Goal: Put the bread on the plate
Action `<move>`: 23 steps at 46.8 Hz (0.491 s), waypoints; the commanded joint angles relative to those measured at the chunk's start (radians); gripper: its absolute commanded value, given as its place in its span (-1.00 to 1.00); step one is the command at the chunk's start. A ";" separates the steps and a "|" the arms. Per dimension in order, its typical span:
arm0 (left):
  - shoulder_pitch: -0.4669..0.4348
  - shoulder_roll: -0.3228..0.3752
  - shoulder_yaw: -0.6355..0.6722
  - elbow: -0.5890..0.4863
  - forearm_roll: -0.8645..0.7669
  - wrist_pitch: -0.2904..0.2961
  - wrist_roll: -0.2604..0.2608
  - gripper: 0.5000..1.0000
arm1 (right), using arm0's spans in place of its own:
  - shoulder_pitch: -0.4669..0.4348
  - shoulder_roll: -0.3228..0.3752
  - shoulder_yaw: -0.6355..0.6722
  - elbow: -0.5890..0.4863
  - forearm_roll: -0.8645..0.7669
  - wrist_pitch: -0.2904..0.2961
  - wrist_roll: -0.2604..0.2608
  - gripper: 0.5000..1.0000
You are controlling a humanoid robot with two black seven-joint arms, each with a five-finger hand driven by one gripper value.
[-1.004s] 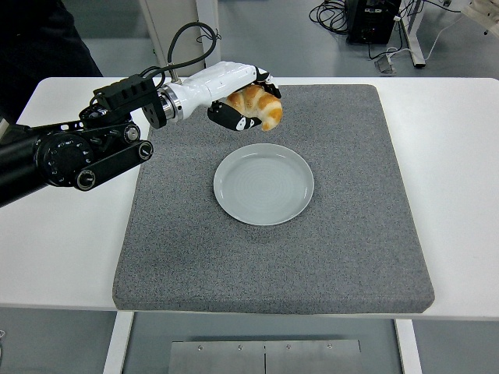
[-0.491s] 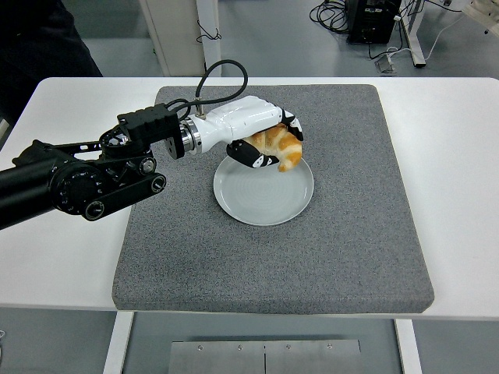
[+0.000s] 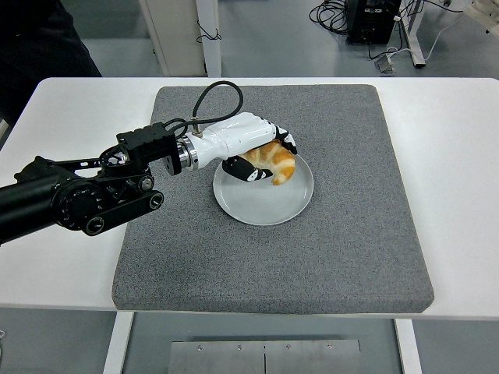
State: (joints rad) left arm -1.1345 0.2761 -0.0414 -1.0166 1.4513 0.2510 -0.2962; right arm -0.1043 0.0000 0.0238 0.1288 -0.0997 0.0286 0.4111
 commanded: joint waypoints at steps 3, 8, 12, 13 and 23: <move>0.010 0.002 0.002 0.009 0.000 0.004 0.000 -0.62 | 0.000 0.000 0.001 0.000 0.000 0.001 0.000 1.00; 0.022 0.000 0.003 0.020 0.000 0.004 0.000 -0.61 | 0.000 0.000 -0.001 0.000 0.000 -0.001 0.000 1.00; 0.028 0.000 0.002 0.026 0.000 0.004 0.000 -0.59 | 0.000 0.000 -0.001 0.000 0.000 0.001 0.000 1.00; 0.028 0.000 0.003 0.027 0.000 0.004 0.000 -0.58 | 0.000 0.000 0.001 0.000 0.000 0.001 0.000 1.00; 0.033 -0.008 0.003 0.039 0.000 0.004 0.000 -0.57 | 0.000 0.000 -0.001 0.000 0.000 -0.001 0.000 1.00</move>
State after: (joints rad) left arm -1.1016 0.2712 -0.0386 -0.9796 1.4513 0.2549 -0.2961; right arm -0.1043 0.0000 0.0235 0.1289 -0.0997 0.0291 0.4111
